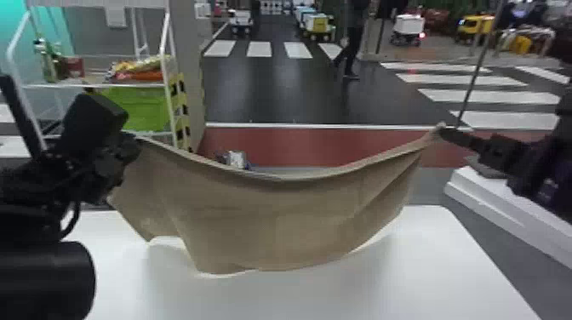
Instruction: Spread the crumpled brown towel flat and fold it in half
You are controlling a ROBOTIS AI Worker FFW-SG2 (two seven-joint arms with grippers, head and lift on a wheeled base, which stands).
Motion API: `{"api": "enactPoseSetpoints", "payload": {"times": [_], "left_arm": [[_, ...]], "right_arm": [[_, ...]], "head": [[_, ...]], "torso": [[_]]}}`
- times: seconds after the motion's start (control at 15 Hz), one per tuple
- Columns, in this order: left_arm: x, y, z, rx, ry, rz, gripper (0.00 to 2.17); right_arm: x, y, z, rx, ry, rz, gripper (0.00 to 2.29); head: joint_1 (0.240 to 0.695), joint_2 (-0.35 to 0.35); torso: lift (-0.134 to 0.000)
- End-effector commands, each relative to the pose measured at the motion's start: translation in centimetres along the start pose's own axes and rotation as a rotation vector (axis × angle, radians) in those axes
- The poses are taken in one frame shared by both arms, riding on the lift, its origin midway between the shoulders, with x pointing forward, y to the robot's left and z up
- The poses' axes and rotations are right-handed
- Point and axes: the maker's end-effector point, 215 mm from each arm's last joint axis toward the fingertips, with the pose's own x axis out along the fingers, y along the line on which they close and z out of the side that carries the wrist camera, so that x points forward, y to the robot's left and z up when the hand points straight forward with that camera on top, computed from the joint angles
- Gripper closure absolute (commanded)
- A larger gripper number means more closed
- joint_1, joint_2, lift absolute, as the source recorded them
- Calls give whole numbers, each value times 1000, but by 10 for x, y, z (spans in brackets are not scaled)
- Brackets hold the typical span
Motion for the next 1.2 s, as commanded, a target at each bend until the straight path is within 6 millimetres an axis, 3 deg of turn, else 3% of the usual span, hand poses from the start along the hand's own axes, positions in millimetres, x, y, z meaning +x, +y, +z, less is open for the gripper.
{"api": "enactPoseSetpoints", "payload": {"times": [0.0,0.13,0.2,0.33,0.47,0.53,0.6,0.67,0.8,0.93,1.13], "left_arm": [[7,9,15,5,-15,16,1436],[-5,13,9,-13,-7,24,1436],[-19,12,1,-15,-3,30,1436],[-51,-4,-37,3,39,20,1433],[-77,-28,-66,52,67,-22,1433],[-88,-43,-83,83,88,-50,1433],[-97,-60,-97,116,101,-81,1433],[-107,-77,-107,165,105,-113,1433],[-122,-103,-127,209,125,-166,1430],[-135,-128,-146,303,146,-241,1413],[-151,-143,-183,404,190,-310,1416]], "right_arm": [[1,-1,9,15,-19,13,1241],[-11,-2,-8,21,1,28,1241],[-29,-3,-19,27,2,35,1241],[-66,-9,-67,36,49,39,1241],[-101,-5,-124,35,123,59,1241],[-115,-2,-147,28,155,66,1241],[-125,0,-167,37,178,76,1241],[-135,-1,-188,49,212,75,1241],[-148,-7,-212,69,249,62,1241],[-160,-12,-238,82,301,49,1241],[-179,-23,-265,92,364,20,1241]], "head": [[403,-74],[378,-78],[379,-77],[393,-75],[439,-72],[497,-67],[530,-64],[608,-57],[675,-57],[695,-68],[695,-85]], "torso": [[-134],[-134],[-134],[-134],[-134],[-134],[-134],[-134],[-134],[-134],[-134]]}}
